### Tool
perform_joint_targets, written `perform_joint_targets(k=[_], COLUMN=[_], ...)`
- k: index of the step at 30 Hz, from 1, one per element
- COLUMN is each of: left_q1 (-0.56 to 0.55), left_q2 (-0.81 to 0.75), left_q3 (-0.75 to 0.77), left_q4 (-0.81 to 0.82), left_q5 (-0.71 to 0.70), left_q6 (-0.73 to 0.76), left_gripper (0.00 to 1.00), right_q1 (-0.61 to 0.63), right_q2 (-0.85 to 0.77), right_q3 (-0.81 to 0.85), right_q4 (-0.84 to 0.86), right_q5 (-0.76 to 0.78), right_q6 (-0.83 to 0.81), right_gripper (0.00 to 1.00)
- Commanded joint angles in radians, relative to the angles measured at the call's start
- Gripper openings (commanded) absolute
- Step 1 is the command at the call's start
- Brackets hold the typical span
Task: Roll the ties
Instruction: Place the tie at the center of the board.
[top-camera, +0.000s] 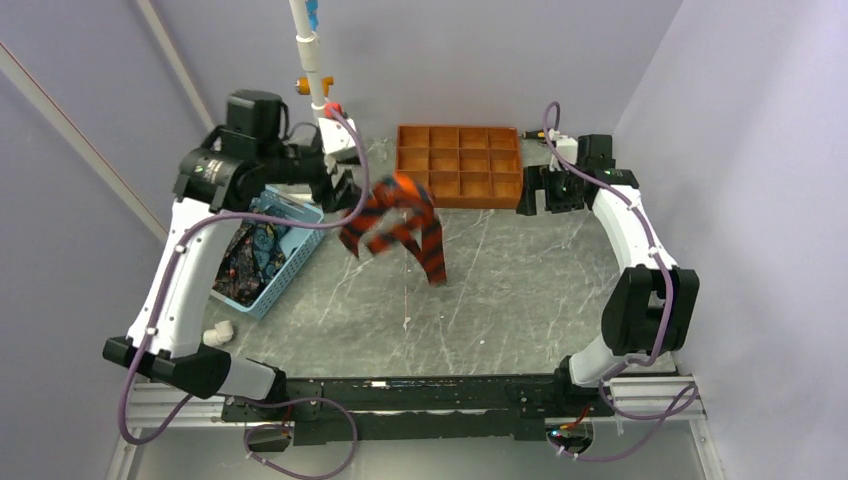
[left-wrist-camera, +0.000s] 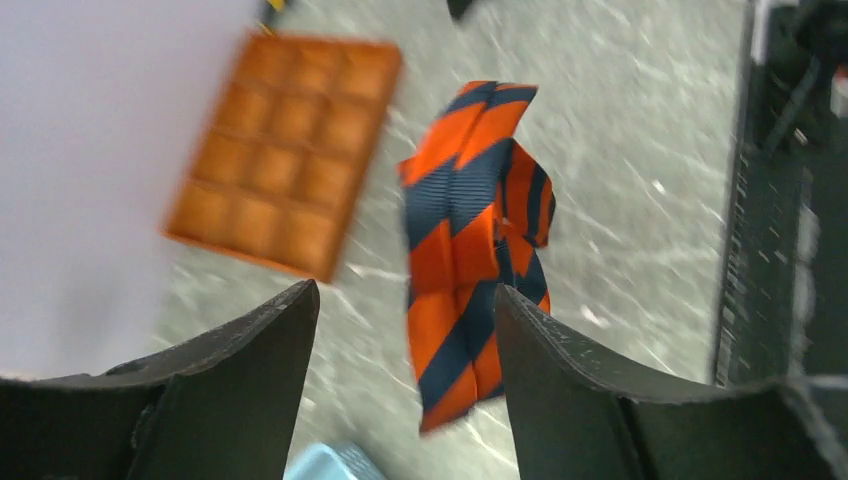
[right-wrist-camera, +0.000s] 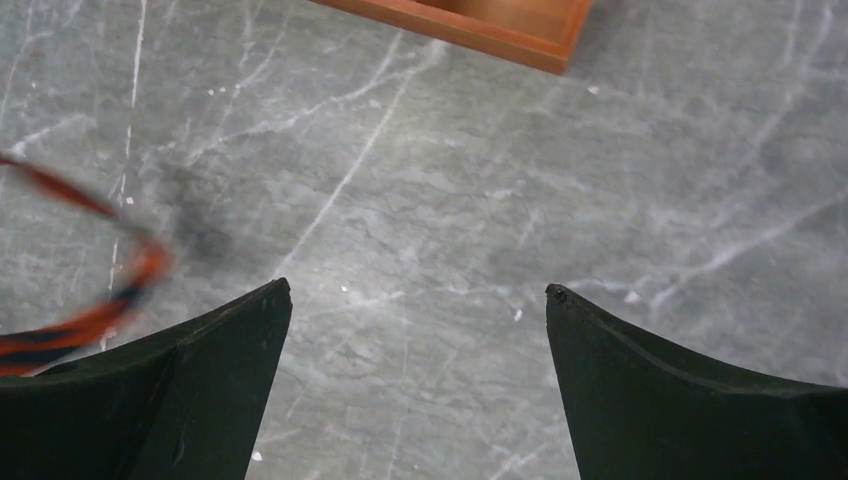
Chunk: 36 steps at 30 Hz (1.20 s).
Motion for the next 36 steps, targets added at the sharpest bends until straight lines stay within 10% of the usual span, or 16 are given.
perform_joint_targets(k=[1,14,25,36], left_q1=[-0.010,-0.034,-0.250,-0.362], left_q2=[-0.015,-0.137,0.350,0.691], left_q3=[-0.168,-0.793,-0.481,-0.209], left_q4=[-0.229,0.141,0.356,0.123], left_q5=[-0.009,-0.227,-0.426,-0.532], left_q6=[0.214,0.273,0.129,0.266], left_gripper=[0.71,0.68,0.65,0.55], right_q1=[-0.027,-0.005,-0.032,-0.111], right_q2=[-0.087,-0.077,-0.040,-0.116], right_q3=[-0.032,-0.140,-0.120,-0.160], right_q4=[-0.091,-0.193,-0.168,-0.191], right_q5=[-0.040,-0.195,-0.159,-0.126], right_q6=[-0.117,-0.208,-0.112,-0.119], right_gripper=[1.00,0.93,0.83,0.83])
